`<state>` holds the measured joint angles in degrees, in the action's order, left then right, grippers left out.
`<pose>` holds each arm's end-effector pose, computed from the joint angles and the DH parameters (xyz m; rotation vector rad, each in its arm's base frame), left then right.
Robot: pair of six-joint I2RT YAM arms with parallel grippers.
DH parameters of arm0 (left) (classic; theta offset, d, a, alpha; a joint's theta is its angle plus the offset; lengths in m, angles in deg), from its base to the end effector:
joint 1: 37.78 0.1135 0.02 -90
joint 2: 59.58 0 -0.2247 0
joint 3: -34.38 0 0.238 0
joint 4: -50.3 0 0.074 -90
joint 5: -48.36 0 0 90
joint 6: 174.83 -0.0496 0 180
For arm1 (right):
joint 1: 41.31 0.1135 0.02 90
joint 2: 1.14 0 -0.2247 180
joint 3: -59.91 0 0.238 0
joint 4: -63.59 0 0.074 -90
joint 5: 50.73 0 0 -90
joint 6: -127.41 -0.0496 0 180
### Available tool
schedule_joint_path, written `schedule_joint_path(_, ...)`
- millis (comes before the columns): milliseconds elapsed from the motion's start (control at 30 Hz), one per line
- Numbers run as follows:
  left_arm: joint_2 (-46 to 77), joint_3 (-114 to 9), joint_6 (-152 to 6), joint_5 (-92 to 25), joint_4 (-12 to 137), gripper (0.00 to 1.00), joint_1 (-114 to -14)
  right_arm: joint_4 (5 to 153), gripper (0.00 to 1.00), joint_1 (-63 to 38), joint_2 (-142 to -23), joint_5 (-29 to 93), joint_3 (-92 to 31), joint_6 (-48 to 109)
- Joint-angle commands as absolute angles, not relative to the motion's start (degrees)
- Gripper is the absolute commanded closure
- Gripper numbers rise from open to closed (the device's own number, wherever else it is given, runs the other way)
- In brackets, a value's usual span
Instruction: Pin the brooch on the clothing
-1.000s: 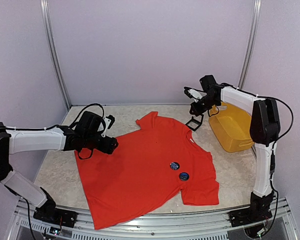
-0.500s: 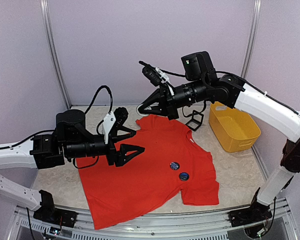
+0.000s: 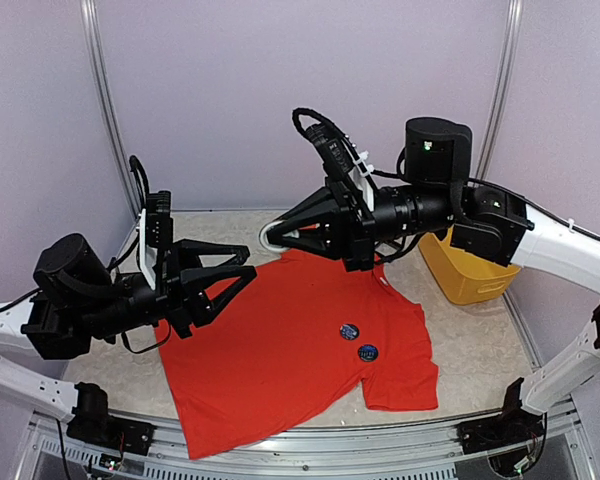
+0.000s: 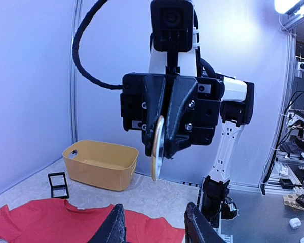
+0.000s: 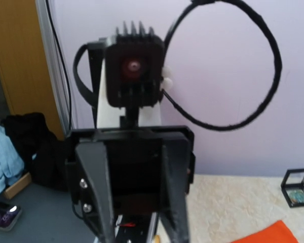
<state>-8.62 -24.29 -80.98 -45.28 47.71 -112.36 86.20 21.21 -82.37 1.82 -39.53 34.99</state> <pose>0.0657 -0.2265 0.3420 0.8108 1.2397 -1.0848 0.1231 0.3021 0.4012 -1.3476 1.2359 1.3662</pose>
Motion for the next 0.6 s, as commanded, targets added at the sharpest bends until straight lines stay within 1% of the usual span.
schedule_joint_path(0,-6.7,-26.2,-82.3,-49.0,44.1,0.61,-114.1,79.6,1.0,22.8,-80.3,3.9,-37.0,32.6)
schedule_joint_path(67,-5.1,-27.1,-83.2,-50.7,43.3,0.59,-115.3,78.3,1.0,22.9,-79.2,4.4,-35.5,32.0)
schedule_joint_path(133,-3.9,-27.8,-84.2,-51.8,42.4,0.6,-115.7,75.5,1.0,22.9,-78.4,3.6,-34.1,31.1)
schedule_joint_path(200,-2.9,-28.3,-84.7,-51.8,41.8,0.66,-115.9,74.3,1.0,22.9,-77.9,3.3,-33.2,30.6)
schedule_joint_path(300,-2.2,-28.1,-84.7,-50.8,38.7,0.7,-116.0,74.4,1.0,23.0,-77.3,4.7,-32.2,30.6)
schedule_joint_path(433,-0.8,-28.8,-86.2,-50.6,36.7,0.79,-116.1,73.6,1.0,23.1,-76.3,4.8,-31.1,30.5)
schedule_joint_path(500,-0.1,-29.3,-86.9,-49.6,36.1,0.78,-116.1,73.2,1.0,23.1,-75.9,4.8,-30.5,30.3)
schedule_joint_path(567,0.8,-30.0,-87.3,-49.0,36.0,0.76,-116.1,72.8,1.0,23.1,-75.5,4.8,-30.1,30.4)
